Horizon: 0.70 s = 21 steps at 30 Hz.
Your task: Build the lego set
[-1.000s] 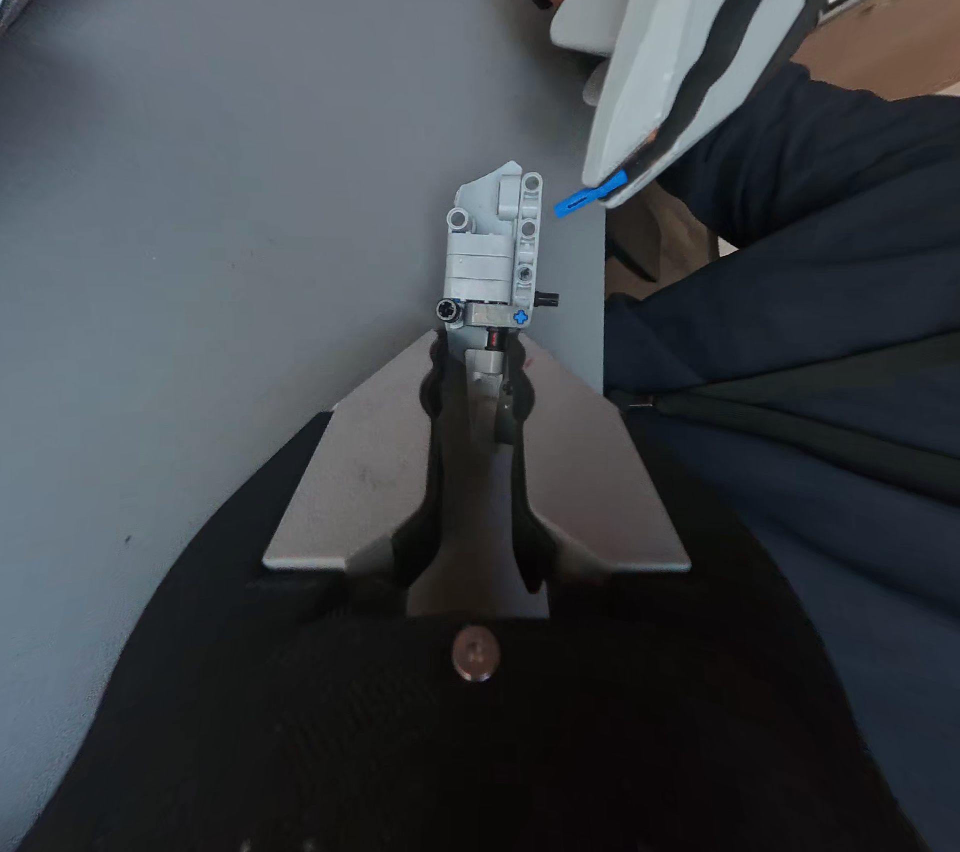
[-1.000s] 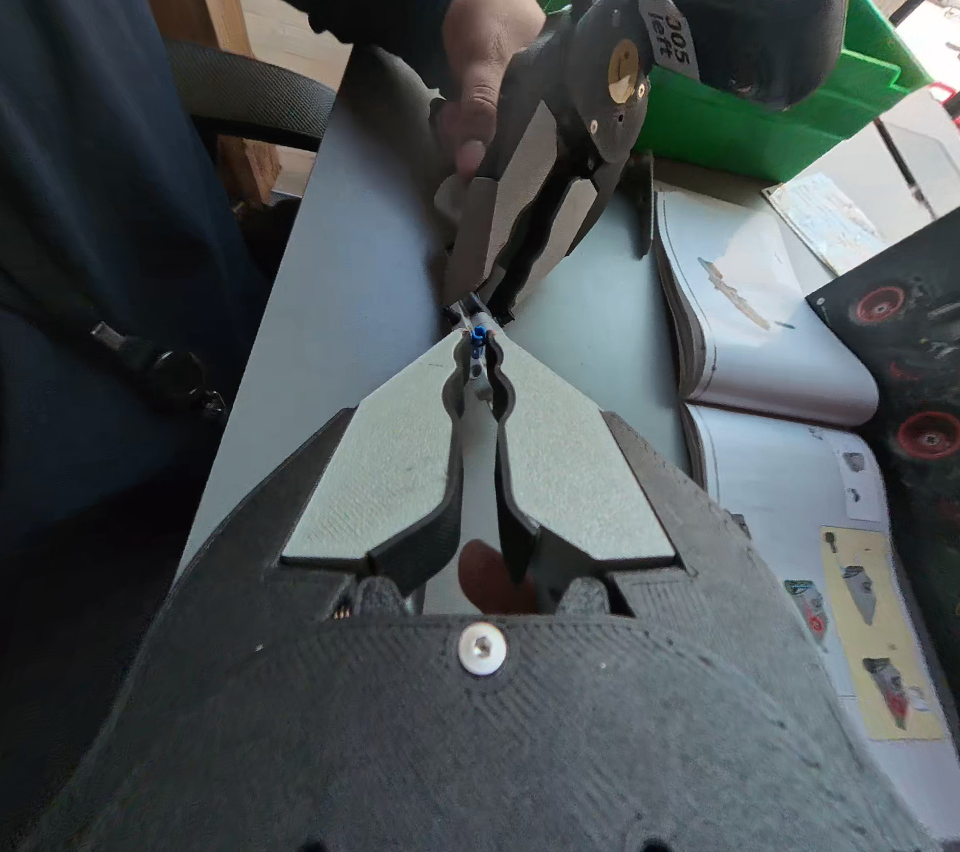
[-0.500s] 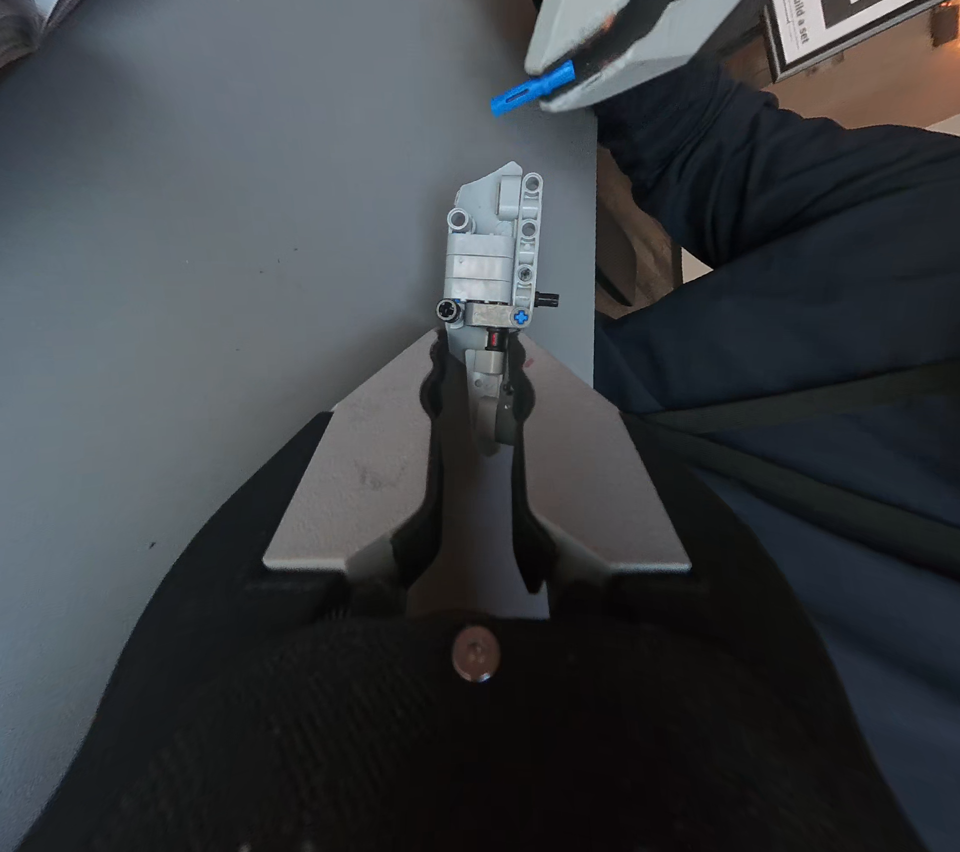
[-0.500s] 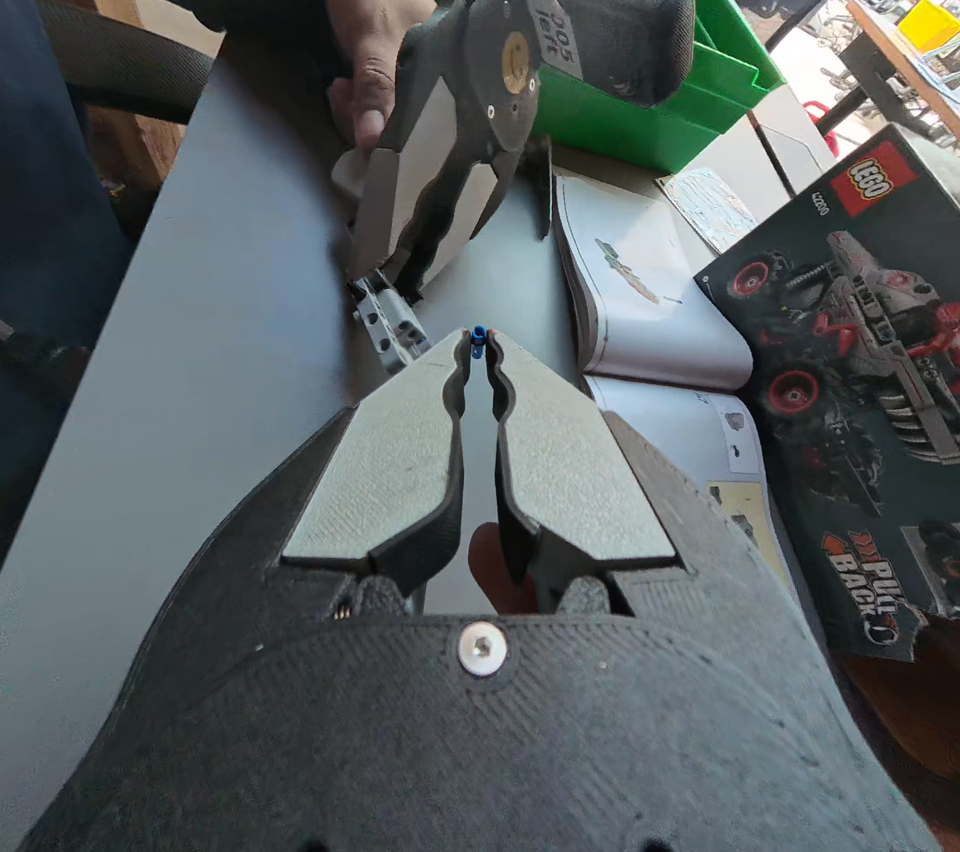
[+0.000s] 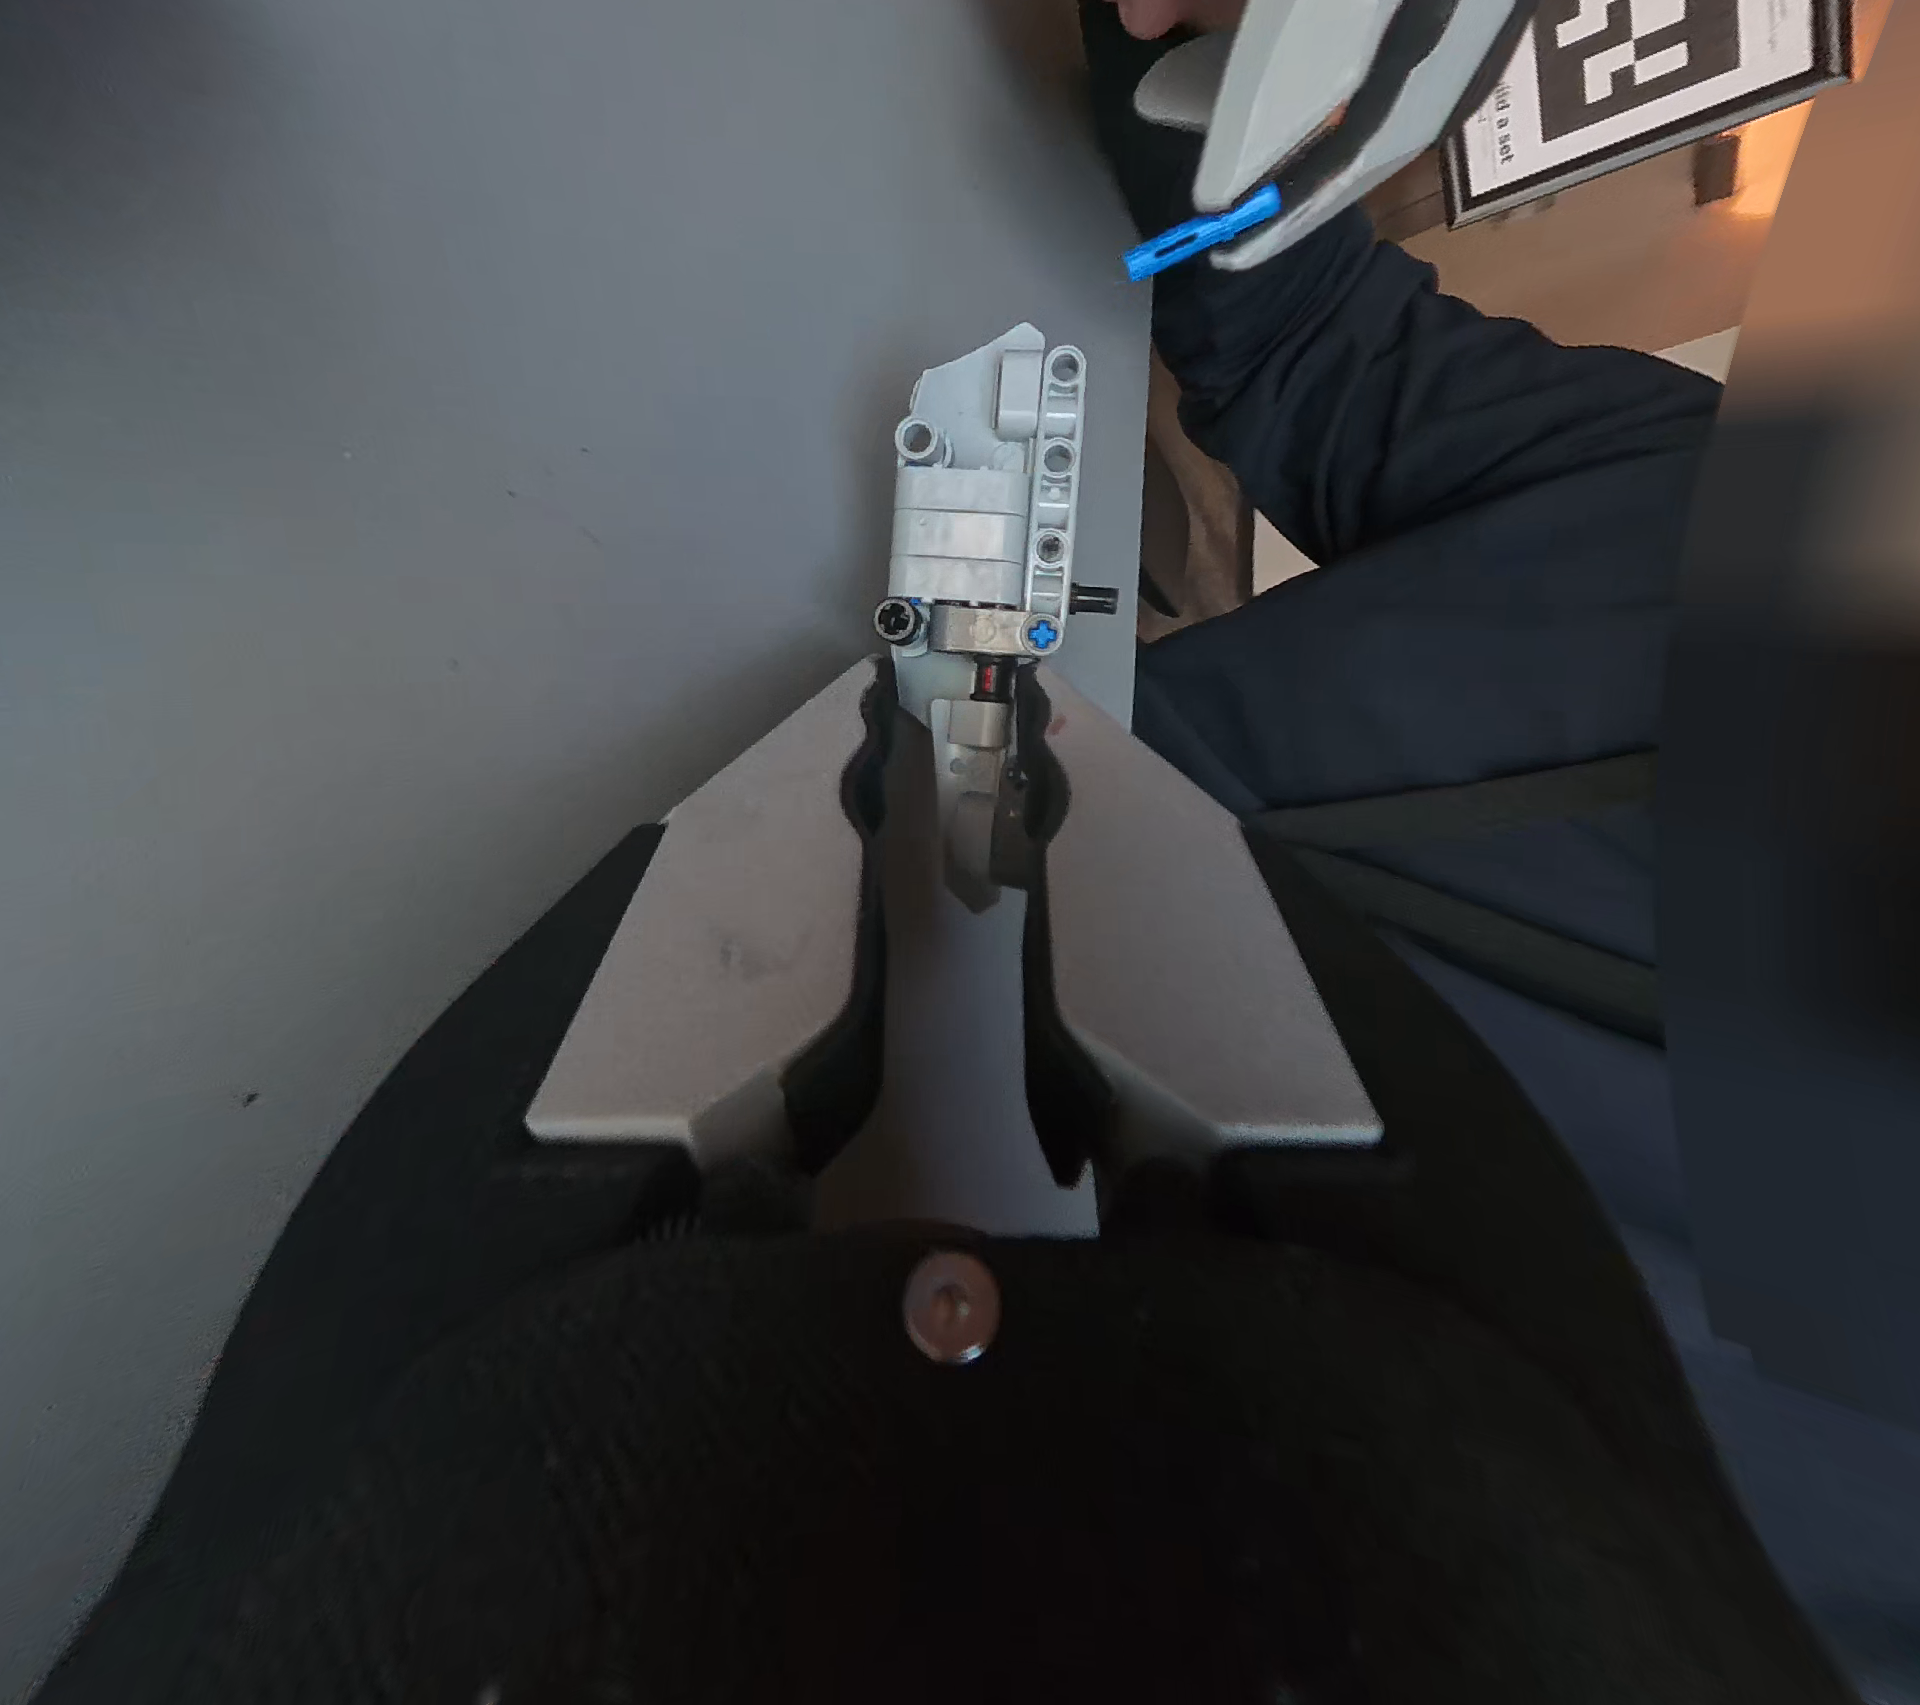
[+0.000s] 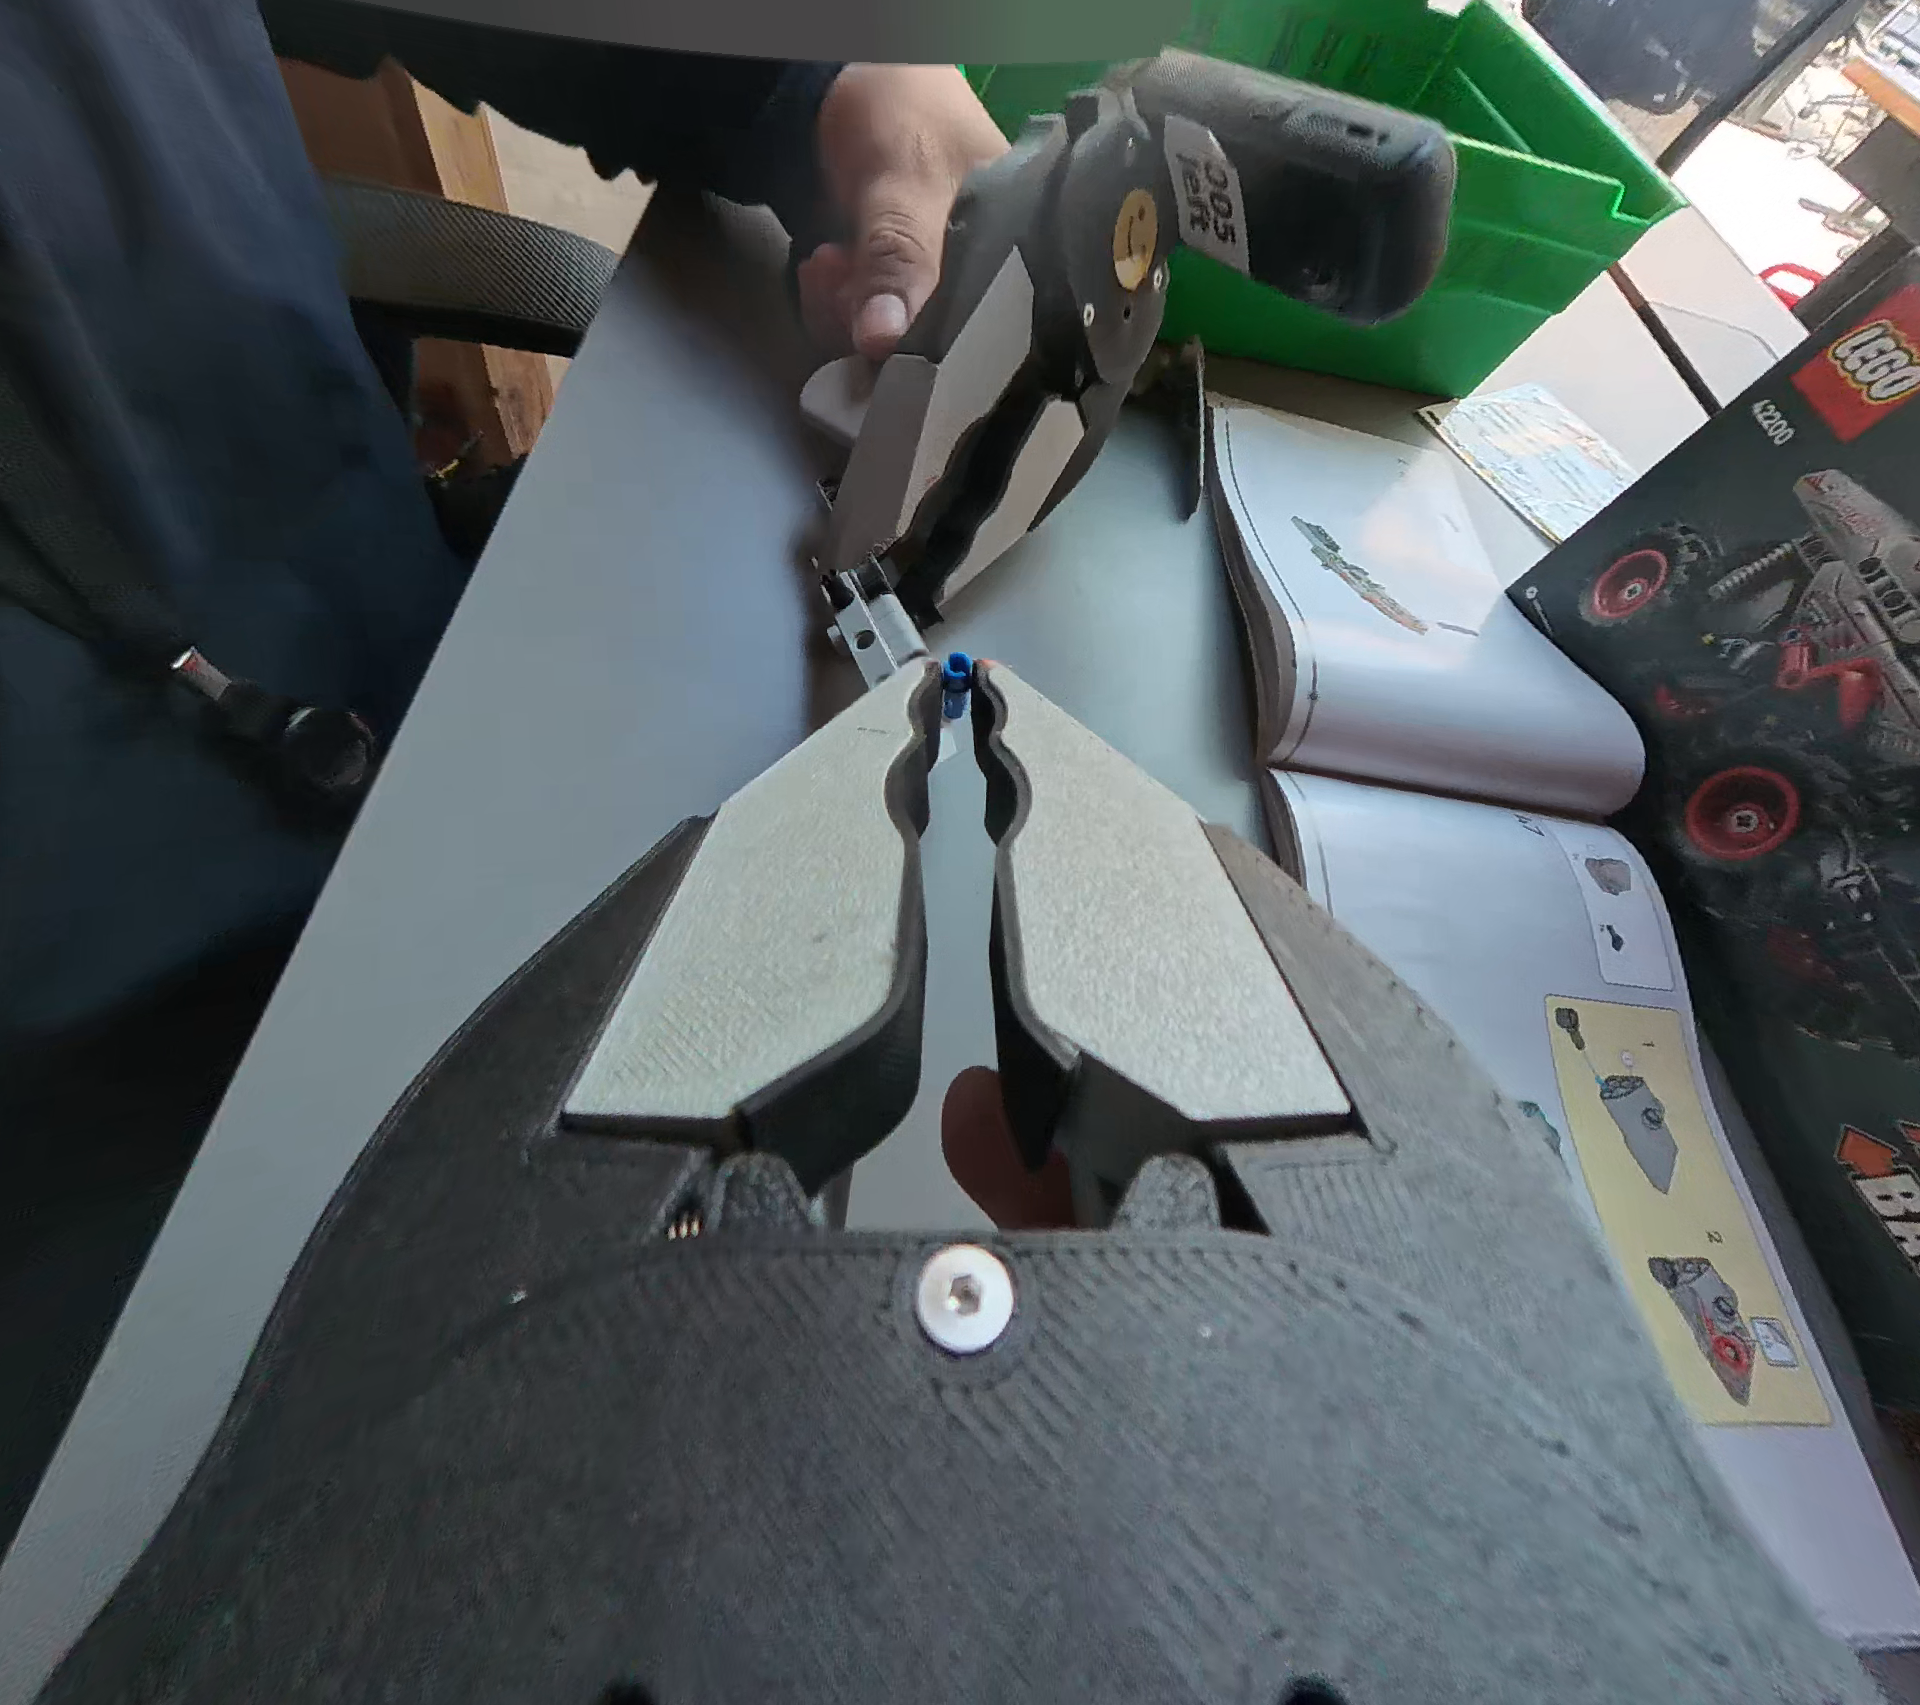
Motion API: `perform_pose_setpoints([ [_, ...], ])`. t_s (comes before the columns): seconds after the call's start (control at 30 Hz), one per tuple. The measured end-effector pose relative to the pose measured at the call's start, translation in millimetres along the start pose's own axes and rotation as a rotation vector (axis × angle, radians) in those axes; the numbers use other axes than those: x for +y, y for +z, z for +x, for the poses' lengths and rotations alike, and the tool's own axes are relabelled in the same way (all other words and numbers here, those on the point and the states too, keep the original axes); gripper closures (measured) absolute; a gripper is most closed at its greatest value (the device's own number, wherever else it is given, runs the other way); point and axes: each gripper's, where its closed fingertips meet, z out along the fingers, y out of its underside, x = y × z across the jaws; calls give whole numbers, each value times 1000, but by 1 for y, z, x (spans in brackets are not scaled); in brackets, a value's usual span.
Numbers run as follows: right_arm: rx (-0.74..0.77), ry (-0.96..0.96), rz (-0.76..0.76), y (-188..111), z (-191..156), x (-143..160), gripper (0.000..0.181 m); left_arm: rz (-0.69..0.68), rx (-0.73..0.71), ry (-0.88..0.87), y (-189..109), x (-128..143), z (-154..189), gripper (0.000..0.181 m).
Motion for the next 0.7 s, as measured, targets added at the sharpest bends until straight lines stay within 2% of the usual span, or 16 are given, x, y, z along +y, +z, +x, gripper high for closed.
perform_pose_setpoints([
  [0.23, -23, -59, -4, 7, -14, -2, 179, -32, 40, -60, 1, 7, 3, 161],
  [0.43, -26, -189, -37, 20, -33, -4, 179, -40, 59, -71, 2, 7, 5, 161],
  [0.7, -2, -152, -58, 20, -25, 0, 179, -17, 66, -98, 1, 5, 4, 162],
])
